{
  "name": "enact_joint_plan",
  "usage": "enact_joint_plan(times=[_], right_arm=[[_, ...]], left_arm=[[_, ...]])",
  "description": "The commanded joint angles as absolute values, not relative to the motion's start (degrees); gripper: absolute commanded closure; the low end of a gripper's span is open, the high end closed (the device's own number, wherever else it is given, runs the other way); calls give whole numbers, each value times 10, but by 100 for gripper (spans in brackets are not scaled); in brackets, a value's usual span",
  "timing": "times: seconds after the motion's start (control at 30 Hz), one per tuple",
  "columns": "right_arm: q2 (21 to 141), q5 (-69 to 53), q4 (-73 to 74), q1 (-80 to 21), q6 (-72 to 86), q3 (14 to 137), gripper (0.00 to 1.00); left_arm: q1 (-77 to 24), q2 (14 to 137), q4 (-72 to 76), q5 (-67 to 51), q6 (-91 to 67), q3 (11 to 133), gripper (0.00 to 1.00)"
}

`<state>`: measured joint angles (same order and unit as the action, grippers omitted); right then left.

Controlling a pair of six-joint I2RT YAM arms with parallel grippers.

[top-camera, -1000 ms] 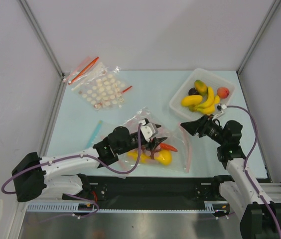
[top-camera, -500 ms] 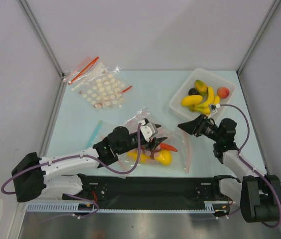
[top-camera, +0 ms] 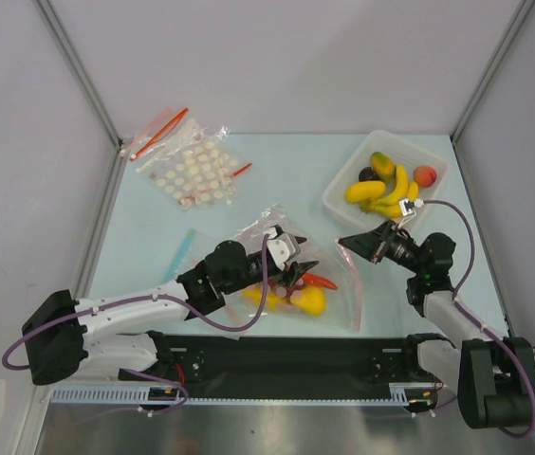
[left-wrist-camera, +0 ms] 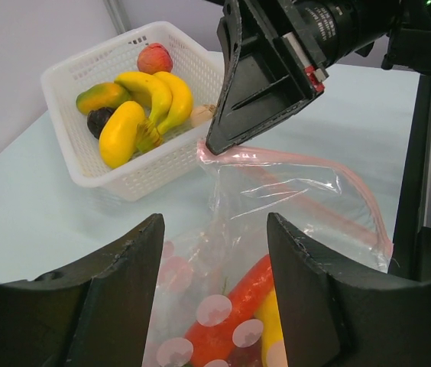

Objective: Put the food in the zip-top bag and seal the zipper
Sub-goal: Zip the zipper food storage bag at the center of the board.

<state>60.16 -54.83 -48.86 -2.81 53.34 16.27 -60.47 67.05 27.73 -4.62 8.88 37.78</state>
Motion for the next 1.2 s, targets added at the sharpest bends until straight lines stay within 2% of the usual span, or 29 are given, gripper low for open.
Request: enact_joint_plan(times=[0.0,0.1,0.3,0.53,0.8,1.03,1.17], right_arm=[[547,-556,-521,-33,521,164,100],[469,-529,-430,-52,476,179,100],[299,-403,-190,-155,287,234,100],[241,-310,-106,-242,198,275,100],[298,-296,-7,-255,181,427,100],[423,-375,54,-260,190,589,100],[468,-414,85,-275,162,635,100]], left_arm=[[-603,657,287,-42,77,389,38],[-604,650,285,-46,73,390,38],[-603,620,278,-56,61,390,37],[-604,572,251,-113,37,395,35],[-604,534,216,-135,9,415,35],[-605,474,219,-116,-14,402,32],[-604,450,227,-98,-18,388,29]])
